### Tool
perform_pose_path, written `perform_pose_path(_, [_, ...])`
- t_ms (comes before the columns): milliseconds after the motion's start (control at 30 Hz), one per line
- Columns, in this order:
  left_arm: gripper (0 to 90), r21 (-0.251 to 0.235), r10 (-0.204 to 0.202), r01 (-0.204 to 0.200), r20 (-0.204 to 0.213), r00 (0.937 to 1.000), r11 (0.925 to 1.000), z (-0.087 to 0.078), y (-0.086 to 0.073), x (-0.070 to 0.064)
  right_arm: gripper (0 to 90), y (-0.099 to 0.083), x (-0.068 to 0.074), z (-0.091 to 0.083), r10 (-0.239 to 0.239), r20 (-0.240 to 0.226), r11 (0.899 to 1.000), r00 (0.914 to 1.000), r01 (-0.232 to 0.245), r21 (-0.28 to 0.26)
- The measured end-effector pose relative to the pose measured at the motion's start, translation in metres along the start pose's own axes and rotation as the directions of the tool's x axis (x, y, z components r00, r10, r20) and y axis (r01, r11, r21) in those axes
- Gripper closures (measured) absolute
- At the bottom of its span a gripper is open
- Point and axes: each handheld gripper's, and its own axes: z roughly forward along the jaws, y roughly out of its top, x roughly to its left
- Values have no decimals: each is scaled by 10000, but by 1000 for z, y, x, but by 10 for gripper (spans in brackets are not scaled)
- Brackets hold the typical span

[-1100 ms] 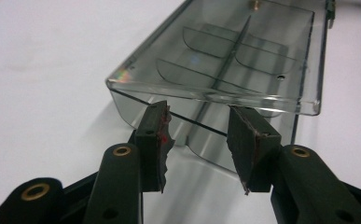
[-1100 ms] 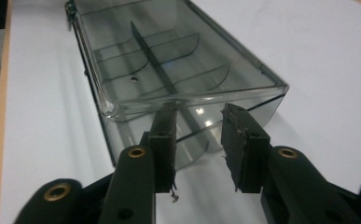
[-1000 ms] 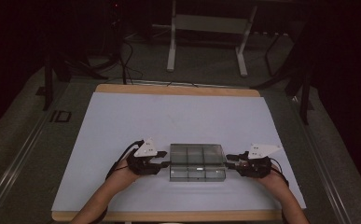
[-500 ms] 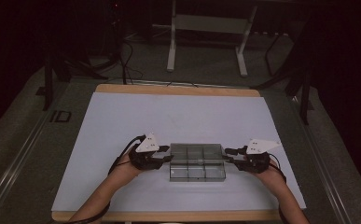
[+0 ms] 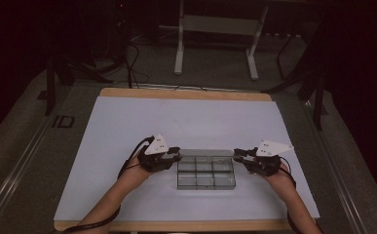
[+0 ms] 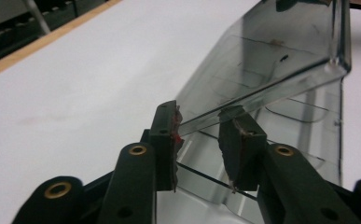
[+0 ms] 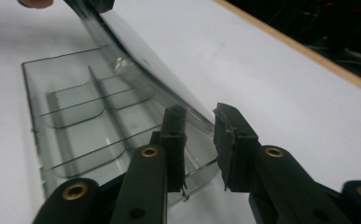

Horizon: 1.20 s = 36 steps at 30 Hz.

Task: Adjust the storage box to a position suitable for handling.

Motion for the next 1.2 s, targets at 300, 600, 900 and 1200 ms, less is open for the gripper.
perform_pose_path(300, [735,-332,-310,291,-579,9978,9990,7,4,5,757,6,-2,7,236,675,9996,9974,-227,-136])
perform_pose_path(600, [767,-413,-597,560,-970,9935,9976,16,6,10,778,8,-6,14,534,1188,9978,9915,-484,-445])
perform_pose_path(900, [780,-660,-1054,975,-1301,9859,9930,21,6,14,767,10,-10,23,982,1601,9936,9822,-878,-707])
perform_pose_path(1200, [778,-741,-1504,1414,-1356,9793,9872,25,6,20,733,10,-13,32,1258,1856,9908,9745,-1140,-729])
